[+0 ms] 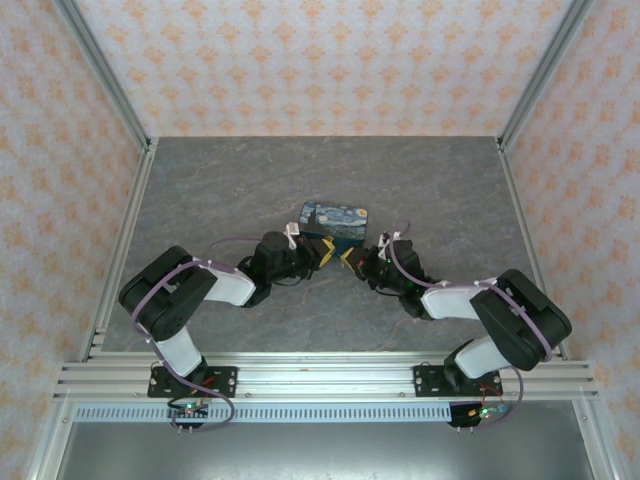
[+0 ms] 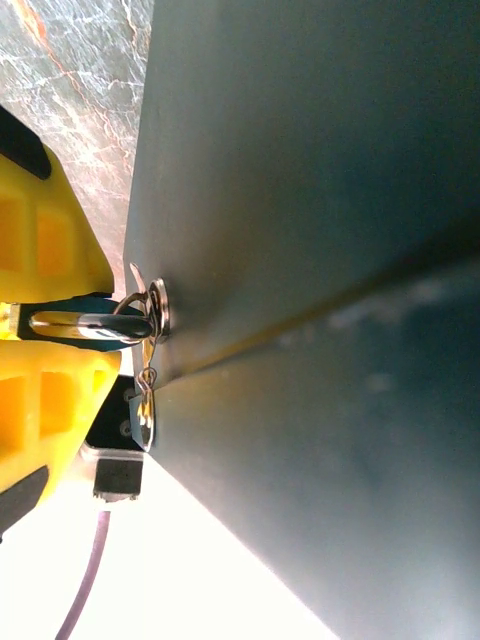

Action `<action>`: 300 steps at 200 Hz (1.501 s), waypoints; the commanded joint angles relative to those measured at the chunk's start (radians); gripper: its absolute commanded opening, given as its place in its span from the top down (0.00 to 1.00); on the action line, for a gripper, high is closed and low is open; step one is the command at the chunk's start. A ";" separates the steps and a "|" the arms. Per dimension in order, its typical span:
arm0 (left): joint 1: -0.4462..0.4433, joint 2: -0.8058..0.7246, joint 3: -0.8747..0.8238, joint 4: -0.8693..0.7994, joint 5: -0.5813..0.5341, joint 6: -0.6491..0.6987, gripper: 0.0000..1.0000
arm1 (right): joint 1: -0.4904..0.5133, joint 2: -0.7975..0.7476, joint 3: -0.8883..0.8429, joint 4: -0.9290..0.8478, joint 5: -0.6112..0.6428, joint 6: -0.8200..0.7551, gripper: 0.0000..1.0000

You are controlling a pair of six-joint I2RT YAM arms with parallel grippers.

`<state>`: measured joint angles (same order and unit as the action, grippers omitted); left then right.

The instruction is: Unlock a padlock with a key

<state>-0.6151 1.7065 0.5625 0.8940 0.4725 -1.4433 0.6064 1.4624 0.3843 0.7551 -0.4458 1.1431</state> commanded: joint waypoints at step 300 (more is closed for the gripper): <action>-0.019 0.011 0.030 0.049 0.017 -0.026 1.00 | 0.012 -0.008 0.072 0.006 0.000 -0.024 1.00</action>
<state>-0.6155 1.7176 0.5640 0.8944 0.4648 -1.4475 0.6102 1.4685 0.4309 0.7143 -0.4519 1.1397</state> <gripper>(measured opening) 0.102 0.043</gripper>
